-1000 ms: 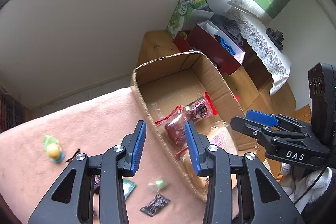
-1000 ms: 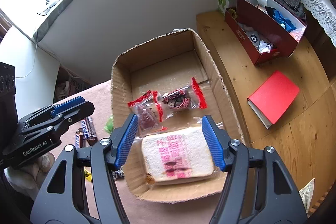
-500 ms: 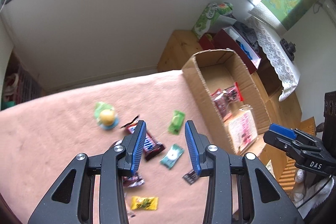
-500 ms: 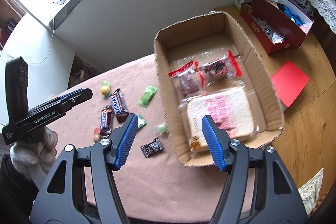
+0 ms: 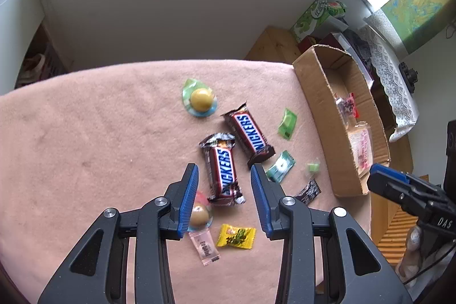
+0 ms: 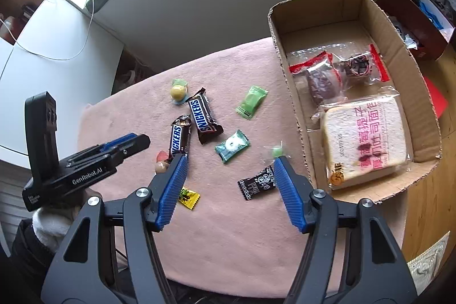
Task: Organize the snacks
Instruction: 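Move the right gripper back to the Snickers bars and grasp one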
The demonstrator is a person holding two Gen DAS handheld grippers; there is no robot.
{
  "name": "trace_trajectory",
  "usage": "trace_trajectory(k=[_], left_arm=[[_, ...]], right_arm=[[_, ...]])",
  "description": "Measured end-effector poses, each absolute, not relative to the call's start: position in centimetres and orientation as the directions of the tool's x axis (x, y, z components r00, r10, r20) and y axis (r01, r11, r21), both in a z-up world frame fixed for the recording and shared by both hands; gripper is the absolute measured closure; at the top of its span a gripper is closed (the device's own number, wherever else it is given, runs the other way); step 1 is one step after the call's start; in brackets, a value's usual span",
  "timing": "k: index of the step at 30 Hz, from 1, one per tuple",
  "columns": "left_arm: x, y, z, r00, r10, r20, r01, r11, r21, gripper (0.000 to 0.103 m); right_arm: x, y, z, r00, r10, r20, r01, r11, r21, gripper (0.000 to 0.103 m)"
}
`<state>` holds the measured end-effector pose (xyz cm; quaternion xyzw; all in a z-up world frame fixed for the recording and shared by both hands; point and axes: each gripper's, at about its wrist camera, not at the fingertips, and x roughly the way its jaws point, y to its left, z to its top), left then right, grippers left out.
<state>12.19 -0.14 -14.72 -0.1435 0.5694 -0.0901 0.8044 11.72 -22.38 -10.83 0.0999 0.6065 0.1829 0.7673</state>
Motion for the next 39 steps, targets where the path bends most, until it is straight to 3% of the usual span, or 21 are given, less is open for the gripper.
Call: trace_trajectory(k=[20,31,39], left_arm=[[12.5,-0.9,-19.2,0.296,-0.340,-0.893,-0.100,0.918,-0.383,0.066],[13.3,-1.2,-20.2,0.298,-0.332,-0.895,-0.132,0.914,-0.383,0.066],[13.7,-1.5,-20.4,0.304,-0.313,-0.900,-0.128,0.922,-0.364,0.067]], right_arm=[[17.2,-14.1,-15.9,0.081,0.360,-0.929,-0.283,0.902,0.325,0.037],[19.0,-13.4,-19.0,0.029,0.352,-0.936,-0.254,0.908,0.334,0.037],[19.6,-12.6,-20.1,0.003,0.346,-0.938,-0.276,0.902,0.331,0.045]])
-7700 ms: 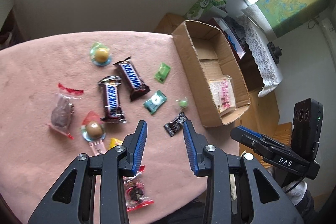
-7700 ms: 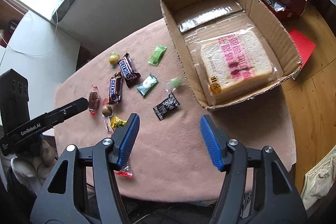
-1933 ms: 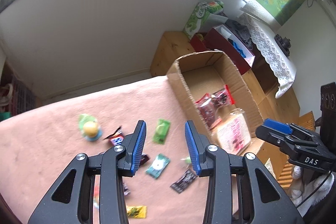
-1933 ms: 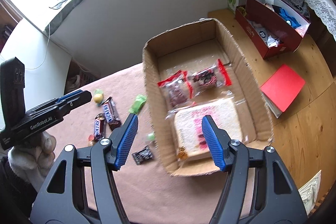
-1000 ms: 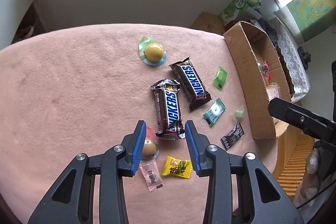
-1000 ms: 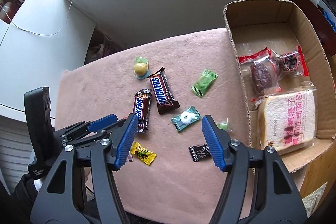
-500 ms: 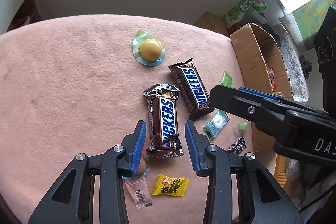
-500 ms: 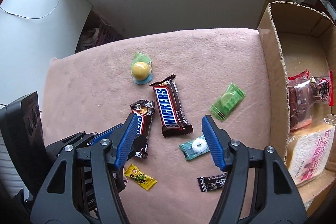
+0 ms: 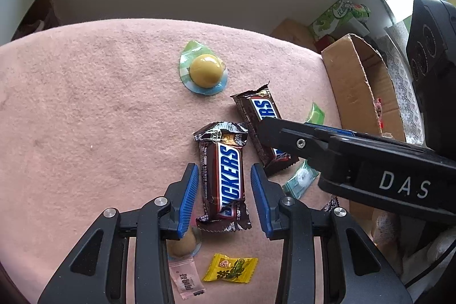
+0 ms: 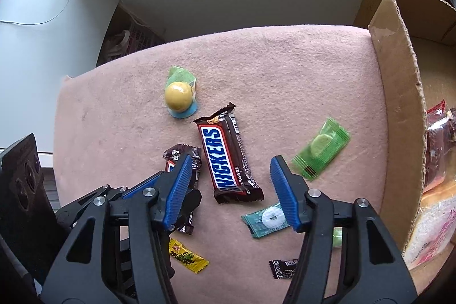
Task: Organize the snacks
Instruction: 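Move the right gripper back to the Snickers bars and grasp one, then lift the Snickers bar and carry it over the cardboard box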
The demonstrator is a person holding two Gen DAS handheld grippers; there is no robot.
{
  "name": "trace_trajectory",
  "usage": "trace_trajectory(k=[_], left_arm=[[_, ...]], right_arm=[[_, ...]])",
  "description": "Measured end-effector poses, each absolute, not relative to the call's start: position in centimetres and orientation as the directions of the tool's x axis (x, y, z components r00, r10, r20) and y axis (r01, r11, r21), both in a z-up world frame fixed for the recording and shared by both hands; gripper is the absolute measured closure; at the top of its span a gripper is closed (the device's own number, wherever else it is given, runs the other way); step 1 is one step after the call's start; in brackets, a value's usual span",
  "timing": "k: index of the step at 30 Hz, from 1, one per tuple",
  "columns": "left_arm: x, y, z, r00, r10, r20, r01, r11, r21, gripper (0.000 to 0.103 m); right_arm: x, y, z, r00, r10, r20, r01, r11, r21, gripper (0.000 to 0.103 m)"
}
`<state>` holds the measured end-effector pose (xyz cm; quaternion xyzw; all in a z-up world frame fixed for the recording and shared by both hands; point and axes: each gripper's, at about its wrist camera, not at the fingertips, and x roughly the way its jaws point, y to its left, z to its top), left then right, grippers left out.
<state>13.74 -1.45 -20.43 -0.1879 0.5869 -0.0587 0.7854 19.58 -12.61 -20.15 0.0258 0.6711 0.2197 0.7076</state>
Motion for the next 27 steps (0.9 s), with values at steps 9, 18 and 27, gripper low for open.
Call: trace_trajectory(k=[9,18,27], left_arm=[[13.7,-1.1,-20.5,0.312,-0.308,-0.899,-0.109,0.928,-0.356,0.075],[13.7,-1.6,-20.2,0.319,-0.291,-0.902,-0.084,0.939,-0.333,0.075],[13.6,-1.3,-20.1,0.318,-0.290,-0.902,-0.102,0.936,-0.337,0.075]], right_arm=[[19.9,-12.4,-21.1,-0.014,0.332,-0.943,-0.296,0.900,0.321,0.058],[19.6,-9.5,-21.3,0.021,0.234,-0.972,-0.405,0.891,0.206,0.064],[19.2,-10.8,-20.6,0.050,0.238,-0.970,-0.369,0.907,0.204,0.072]])
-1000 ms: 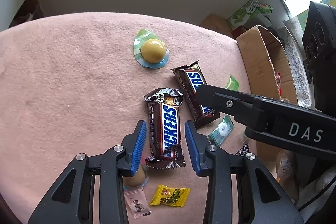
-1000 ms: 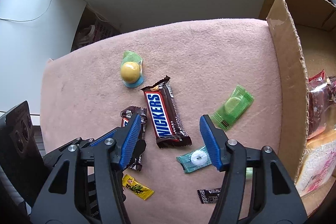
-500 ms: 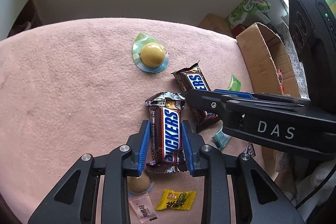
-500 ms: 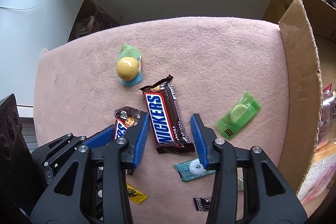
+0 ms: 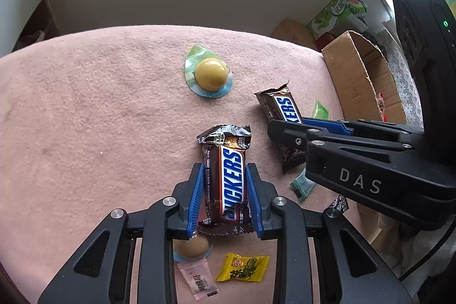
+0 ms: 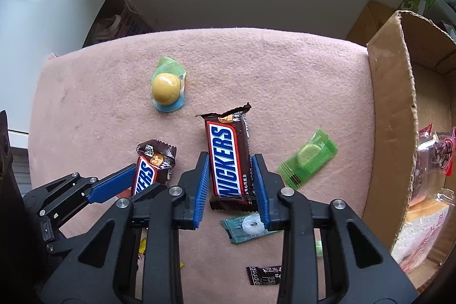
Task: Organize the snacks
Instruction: 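Lift the Snickers bar and carry it over the cardboard box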
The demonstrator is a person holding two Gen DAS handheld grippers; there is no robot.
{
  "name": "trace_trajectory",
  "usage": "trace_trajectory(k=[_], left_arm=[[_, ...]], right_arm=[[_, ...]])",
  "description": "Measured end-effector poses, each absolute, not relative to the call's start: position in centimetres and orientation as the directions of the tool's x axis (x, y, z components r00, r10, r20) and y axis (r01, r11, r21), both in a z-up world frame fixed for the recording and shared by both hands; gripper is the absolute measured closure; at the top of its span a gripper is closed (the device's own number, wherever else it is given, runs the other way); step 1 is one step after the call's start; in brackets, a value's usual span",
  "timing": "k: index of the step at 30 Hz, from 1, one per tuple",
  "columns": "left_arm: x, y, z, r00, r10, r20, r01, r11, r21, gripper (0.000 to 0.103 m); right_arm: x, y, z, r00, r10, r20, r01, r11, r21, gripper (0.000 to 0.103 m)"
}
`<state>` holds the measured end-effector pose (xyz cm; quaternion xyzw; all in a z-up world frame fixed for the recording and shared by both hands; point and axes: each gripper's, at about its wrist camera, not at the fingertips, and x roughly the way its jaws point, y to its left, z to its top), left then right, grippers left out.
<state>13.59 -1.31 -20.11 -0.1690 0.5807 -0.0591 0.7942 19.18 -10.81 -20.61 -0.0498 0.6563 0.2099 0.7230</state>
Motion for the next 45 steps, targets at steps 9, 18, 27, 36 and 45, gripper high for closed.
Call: trace_trajectory(k=[9,18,27,36,45], left_arm=[[13.3,-0.4,-18.9,0.340,-0.297,-0.892,-0.121,0.927,-0.355,0.075],[14.4,-1.4,-15.8,0.389,-0.314,-0.866,-0.081,0.925,-0.371,0.075],[16.9,-4.8,-12.7,0.427,-0.347,-0.835,0.015,0.926,-0.378,0.075],[19.2,-9.8,-11.5,0.436,-0.368,-0.821,0.106,0.927,-0.359,0.075],[21.1,-14.5,-10.9,0.437,-0.365,-0.822,0.189,0.931,-0.312,0.075]], right_arm=[[18.3,-13.4,-17.5,0.109,0.299,-0.948,-0.340,0.907,0.247,0.072],[18.0,-17.2,-13.6,0.178,0.343,-0.923,-0.306,0.910,0.279,0.072],[19.1,-22.7,-10.7,0.257,0.324,-0.910,-0.233,0.935,0.267,0.072],[20.7,-27.7,-9.3,0.311,0.281,-0.908,-0.184,0.955,0.233,0.072],[22.2,-31.1,-9.9,0.324,0.251,-0.912,-0.150,0.966,0.212,0.072]])
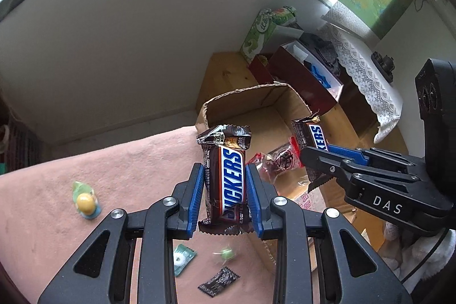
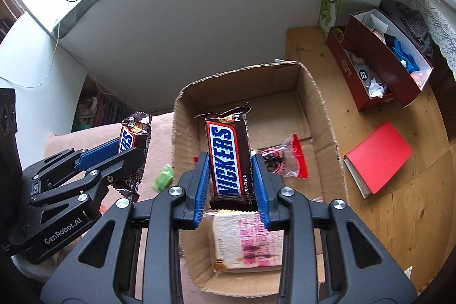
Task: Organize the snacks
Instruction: 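Lift the Snickers bar and carry it over the cardboard box, then lower the Snickers bars into the box and open both grippers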
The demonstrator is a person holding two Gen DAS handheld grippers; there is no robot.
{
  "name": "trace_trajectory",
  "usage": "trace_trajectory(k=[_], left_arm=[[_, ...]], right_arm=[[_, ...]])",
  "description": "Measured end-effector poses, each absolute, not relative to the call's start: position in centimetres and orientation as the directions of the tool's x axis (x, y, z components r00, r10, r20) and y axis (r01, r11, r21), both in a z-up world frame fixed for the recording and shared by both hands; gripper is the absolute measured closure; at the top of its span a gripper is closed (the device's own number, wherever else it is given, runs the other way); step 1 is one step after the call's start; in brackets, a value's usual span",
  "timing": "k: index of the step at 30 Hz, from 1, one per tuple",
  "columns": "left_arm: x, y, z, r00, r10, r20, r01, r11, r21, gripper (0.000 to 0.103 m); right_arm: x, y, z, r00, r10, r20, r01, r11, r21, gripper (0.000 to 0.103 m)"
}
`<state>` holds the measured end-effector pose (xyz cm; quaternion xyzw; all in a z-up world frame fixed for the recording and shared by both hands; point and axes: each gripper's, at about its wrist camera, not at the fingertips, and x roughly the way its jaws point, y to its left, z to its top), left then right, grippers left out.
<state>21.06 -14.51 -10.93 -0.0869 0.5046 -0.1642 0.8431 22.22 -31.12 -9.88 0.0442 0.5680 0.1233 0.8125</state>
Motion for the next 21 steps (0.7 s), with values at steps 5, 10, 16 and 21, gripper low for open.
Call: trace_trajectory(k=[5,10,16,21], left_arm=[[22.0,-16.5,-10.9,0.435,-0.357,-0.827,0.226,0.932,-0.284,0.075],[23.1,-17.9,-11.2,0.428,-0.356,-0.831,0.245,0.931,-0.272,0.075],[24.1,-19.0,-11.7,0.420,-0.336,-0.843,0.249,0.936,-0.249,0.075],[24.5,-19.7,-11.9,0.413,-0.331,-0.849,0.261,0.935,-0.238,0.075]], right_arm=[[23.1,-32.8,-10.7,0.321,0.246,-0.915,-0.124,0.968,0.217,0.072],[24.2,-33.9,-11.7,0.314,0.250,-0.916,-0.110,0.968,0.227,0.072],[25.0,-34.3,-12.7,0.305,0.254,-0.918,-0.117,0.966,0.229,0.072],[25.4,-34.6,-13.2,0.300,0.251,-0.920,-0.113,0.967,0.227,0.072]])
